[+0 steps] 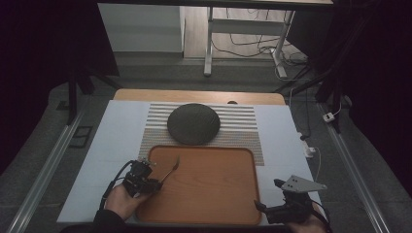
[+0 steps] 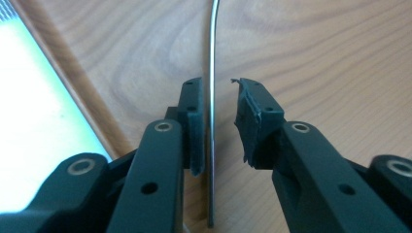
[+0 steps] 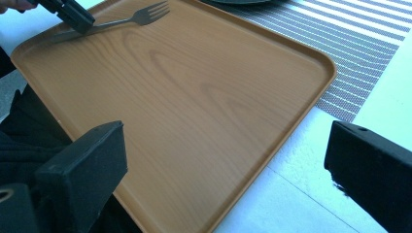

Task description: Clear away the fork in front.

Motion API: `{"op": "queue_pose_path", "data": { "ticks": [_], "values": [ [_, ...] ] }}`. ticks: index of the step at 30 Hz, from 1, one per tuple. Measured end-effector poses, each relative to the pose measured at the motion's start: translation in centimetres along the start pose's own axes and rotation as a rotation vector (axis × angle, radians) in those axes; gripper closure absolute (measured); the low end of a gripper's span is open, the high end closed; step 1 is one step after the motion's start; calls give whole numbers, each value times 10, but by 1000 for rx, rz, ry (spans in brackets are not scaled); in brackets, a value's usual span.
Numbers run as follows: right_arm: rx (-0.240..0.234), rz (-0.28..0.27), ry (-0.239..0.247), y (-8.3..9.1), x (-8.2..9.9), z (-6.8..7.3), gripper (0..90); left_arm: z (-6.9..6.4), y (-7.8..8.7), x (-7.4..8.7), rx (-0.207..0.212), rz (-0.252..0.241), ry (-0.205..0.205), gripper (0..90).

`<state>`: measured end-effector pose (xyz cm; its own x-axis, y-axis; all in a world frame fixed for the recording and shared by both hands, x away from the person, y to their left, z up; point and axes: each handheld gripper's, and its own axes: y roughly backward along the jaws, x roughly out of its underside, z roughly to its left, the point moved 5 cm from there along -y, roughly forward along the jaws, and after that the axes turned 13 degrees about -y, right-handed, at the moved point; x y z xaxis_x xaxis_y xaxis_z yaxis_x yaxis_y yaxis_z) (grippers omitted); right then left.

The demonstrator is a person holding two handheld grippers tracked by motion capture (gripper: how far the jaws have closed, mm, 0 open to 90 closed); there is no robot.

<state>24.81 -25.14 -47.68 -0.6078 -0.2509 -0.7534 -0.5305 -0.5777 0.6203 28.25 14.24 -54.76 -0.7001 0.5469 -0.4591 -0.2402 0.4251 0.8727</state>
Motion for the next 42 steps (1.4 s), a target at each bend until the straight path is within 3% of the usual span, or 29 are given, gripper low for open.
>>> {"op": "queue_pose_path", "data": {
  "ticks": [7,10,15,20,31,42],
  "values": [
    [17,1,-23,2,0,-3,4,2,13,-9,-8,-76,-51,707],
    [16,0,-30,3,1,-4,3,3,16,-12,-7,-90,-51,708],
    [17,10,-29,2,1,-4,3,7,23,-22,-18,-134,-64,783],
    [13,13,-32,1,1,-4,3,11,25,-29,-15,-141,-82,853],
    [10,27,-33,0,1,-4,3,16,13,-50,-18,-160,-146,887],
    [8,31,-37,-1,2,-4,3,26,-9,-69,-26,-161,-143,887]
  ]
}}
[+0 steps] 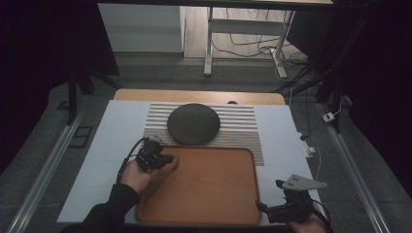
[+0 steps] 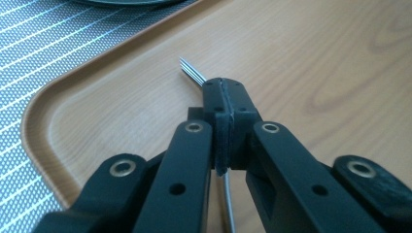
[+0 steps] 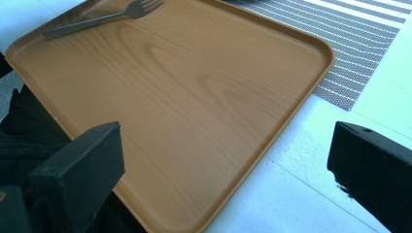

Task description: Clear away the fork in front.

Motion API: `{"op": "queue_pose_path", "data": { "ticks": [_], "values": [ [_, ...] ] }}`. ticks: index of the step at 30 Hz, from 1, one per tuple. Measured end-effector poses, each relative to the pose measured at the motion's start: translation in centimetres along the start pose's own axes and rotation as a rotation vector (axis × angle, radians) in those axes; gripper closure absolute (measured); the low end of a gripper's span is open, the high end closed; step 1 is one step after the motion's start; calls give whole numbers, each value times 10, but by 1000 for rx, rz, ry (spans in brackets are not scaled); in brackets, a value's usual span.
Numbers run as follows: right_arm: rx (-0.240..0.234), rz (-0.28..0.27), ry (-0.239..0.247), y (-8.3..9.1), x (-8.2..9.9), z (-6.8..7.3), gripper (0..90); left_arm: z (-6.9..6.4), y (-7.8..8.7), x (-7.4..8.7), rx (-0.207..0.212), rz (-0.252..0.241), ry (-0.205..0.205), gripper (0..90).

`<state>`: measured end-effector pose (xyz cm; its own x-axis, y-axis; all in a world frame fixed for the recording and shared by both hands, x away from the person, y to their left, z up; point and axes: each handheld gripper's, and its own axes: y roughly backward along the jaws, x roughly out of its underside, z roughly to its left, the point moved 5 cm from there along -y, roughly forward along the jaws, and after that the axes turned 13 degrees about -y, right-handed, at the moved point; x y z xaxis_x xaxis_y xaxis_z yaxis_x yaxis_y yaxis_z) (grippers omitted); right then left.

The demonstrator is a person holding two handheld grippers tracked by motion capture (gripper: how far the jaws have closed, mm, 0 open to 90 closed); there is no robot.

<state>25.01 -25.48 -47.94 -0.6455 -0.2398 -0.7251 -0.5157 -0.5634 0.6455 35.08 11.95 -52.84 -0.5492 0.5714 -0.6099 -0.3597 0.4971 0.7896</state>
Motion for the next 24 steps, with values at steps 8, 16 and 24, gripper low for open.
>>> {"op": "queue_pose_path", "data": {
  "ticks": [8,16,24],
  "values": [
    [-2,8,-1,-1,0,0,3,6,-16,3,-1,27,19,887],
    [-1,14,4,-1,0,0,4,-6,-23,-3,16,36,-13,887],
    [-1,19,6,-1,1,0,4,-17,-31,-5,47,51,-38,887]
  ]
}}
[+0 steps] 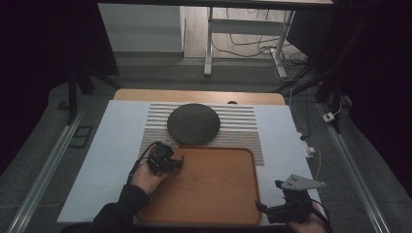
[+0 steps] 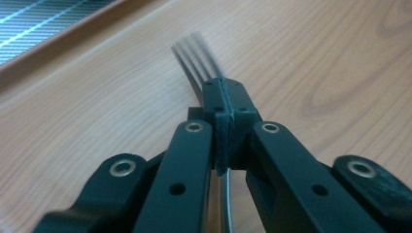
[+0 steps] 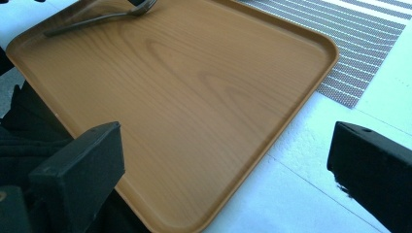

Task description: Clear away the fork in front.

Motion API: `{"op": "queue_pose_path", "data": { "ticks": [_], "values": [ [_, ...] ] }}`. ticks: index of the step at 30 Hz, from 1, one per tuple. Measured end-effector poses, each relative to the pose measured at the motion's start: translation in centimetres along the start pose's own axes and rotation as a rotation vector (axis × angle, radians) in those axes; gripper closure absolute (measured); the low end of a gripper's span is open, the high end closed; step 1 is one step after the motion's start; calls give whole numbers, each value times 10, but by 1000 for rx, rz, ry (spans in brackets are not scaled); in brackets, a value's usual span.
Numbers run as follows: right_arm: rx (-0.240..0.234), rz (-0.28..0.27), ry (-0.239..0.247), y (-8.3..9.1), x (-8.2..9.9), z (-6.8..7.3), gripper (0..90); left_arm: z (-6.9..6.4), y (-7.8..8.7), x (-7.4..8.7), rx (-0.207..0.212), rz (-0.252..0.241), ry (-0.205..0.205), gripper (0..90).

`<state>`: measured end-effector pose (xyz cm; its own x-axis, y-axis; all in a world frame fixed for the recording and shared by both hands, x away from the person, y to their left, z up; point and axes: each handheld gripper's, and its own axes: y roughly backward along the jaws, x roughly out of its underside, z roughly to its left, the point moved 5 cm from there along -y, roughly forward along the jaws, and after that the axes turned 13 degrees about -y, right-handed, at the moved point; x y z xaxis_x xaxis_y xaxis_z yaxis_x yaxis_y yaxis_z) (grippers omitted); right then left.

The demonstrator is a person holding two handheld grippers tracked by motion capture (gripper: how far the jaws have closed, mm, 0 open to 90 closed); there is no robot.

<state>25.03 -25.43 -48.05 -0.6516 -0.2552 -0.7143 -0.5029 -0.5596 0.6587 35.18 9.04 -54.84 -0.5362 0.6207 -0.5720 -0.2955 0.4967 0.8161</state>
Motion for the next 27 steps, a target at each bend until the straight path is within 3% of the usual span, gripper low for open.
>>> {"op": "queue_pose_path", "data": {
  "ticks": [7,10,16,22,27],
  "values": [
    [-4,-1,-4,0,0,0,4,-9,1,-7,31,-30,-16,887],
    [-7,2,-1,0,0,0,4,-19,-7,-8,50,-13,-48,887],
    [-5,-1,-5,0,0,0,4,-25,-17,-5,50,20,-76,887],
    [-9,1,-6,0,0,0,4,-18,-18,-2,25,11,-68,887],
    [-11,1,-10,0,0,0,4,-6,-14,3,-1,8,-31,887]
  ]
}}
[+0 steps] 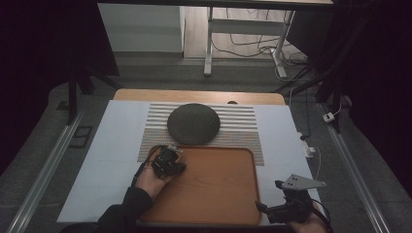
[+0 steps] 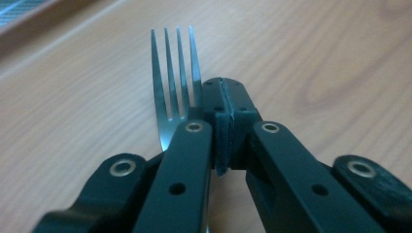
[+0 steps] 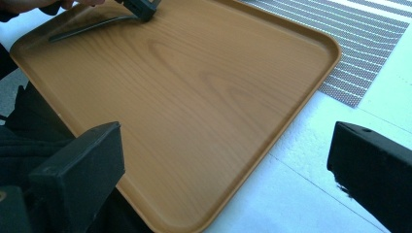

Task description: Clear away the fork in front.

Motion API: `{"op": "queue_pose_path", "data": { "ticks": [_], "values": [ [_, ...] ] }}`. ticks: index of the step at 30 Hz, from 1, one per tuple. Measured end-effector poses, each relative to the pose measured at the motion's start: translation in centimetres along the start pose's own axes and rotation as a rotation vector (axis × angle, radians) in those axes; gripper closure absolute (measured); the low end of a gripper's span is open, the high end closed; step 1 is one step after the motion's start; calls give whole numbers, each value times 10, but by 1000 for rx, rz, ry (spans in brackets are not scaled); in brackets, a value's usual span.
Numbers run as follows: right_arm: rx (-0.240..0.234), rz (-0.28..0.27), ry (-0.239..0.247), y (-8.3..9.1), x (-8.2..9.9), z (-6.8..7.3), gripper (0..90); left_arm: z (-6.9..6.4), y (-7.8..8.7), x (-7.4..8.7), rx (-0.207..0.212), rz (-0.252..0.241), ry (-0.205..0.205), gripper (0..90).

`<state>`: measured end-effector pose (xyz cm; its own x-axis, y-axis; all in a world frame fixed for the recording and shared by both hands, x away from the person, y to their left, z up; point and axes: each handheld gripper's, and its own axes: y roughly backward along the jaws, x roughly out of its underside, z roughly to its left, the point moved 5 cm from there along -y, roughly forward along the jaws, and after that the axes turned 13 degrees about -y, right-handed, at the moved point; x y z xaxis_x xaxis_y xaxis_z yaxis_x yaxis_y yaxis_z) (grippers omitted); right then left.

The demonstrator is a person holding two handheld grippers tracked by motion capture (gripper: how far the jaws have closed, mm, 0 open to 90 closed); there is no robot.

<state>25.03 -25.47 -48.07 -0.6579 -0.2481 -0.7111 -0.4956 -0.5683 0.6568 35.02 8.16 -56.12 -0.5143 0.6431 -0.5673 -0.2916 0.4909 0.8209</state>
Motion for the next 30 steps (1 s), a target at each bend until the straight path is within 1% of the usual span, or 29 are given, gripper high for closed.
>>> {"op": "queue_pose_path", "data": {
  "ticks": [5,11,19,23,25,27,28,30],
  "values": [
    [-3,0,-1,0,0,0,4,14,6,7,-38,8,36,887],
    [-3,0,-4,0,0,0,5,32,13,17,-76,16,95,886],
    [-3,3,-4,0,0,0,6,49,22,28,-106,24,151,886],
    [-4,3,-5,0,0,0,6,52,23,30,-105,19,165,885],
    [0,6,-4,0,0,0,6,51,23,30,-105,20,164,884],
    [-1,6,-2,-1,0,-1,7,51,23,29,-99,20,165,863],
    [-1,6,-1,-1,0,0,7,51,23,29,-88,16,167,850],
    [-2,6,-3,0,0,0,7,50,24,28,-57,-10,177,822]
  ]
}}
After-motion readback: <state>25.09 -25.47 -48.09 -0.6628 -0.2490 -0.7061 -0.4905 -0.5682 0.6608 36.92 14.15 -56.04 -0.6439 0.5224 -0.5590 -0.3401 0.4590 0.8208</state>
